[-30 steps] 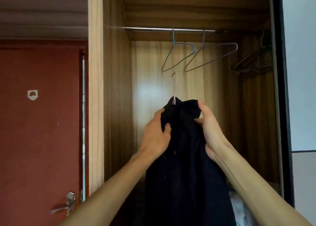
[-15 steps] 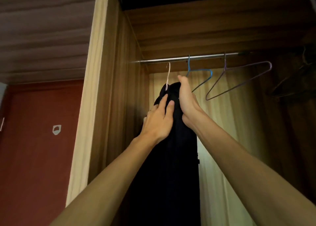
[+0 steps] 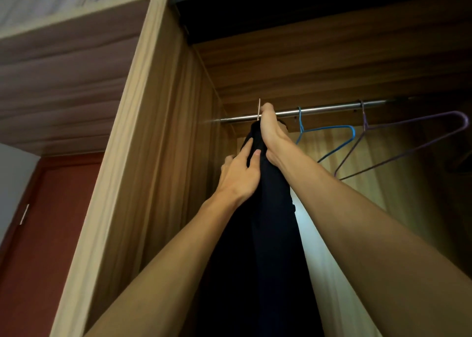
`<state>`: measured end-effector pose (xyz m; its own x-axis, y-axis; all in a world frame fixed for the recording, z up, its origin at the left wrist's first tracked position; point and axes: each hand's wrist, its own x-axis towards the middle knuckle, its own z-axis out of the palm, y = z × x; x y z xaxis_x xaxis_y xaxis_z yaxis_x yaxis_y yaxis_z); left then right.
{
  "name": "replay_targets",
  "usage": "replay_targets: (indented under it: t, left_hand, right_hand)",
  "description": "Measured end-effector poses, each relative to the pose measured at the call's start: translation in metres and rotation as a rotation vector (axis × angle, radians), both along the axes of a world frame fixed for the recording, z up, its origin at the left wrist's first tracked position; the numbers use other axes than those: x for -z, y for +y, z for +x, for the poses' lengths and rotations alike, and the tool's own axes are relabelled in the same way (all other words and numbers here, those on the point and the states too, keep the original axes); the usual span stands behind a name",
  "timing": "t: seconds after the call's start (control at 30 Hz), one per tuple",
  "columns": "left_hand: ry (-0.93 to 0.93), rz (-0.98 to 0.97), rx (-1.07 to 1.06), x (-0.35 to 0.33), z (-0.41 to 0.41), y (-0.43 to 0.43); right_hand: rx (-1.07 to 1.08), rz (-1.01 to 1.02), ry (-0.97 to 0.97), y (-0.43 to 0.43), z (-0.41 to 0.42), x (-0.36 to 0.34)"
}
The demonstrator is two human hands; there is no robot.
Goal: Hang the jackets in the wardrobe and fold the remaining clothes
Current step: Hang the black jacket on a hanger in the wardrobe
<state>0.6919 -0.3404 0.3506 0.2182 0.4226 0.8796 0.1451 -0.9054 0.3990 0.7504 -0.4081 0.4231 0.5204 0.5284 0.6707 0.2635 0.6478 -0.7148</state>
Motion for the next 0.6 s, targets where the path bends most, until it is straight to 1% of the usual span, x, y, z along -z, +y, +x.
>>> replay_targets:
  t: [0.17,0.3,0.47,0.6]
  left_hand:
    - [0.031,-0.020,0.030,-0.021,0.001,0.005]
    - [0.045,-0.027,0.021,-0.027,-0.003,0.019]
    - [0.126,-0.094,0.031,-0.010,-0.003,0.037]
    - [0.136,-0.080,0.022,0.007,-0.009,0.043]
  right_hand:
    - [-0.027,0.001,-0.015,0.013,0.004,-0.029]
    - [-0.062,-0.043,0.009,0.040,0.011,-0.041]
    - [-0.060,-0.111,-0.007,0.062,0.018,-0.031]
    - [-0.062,-0.123,-0.070,0.059,0.009,-0.018]
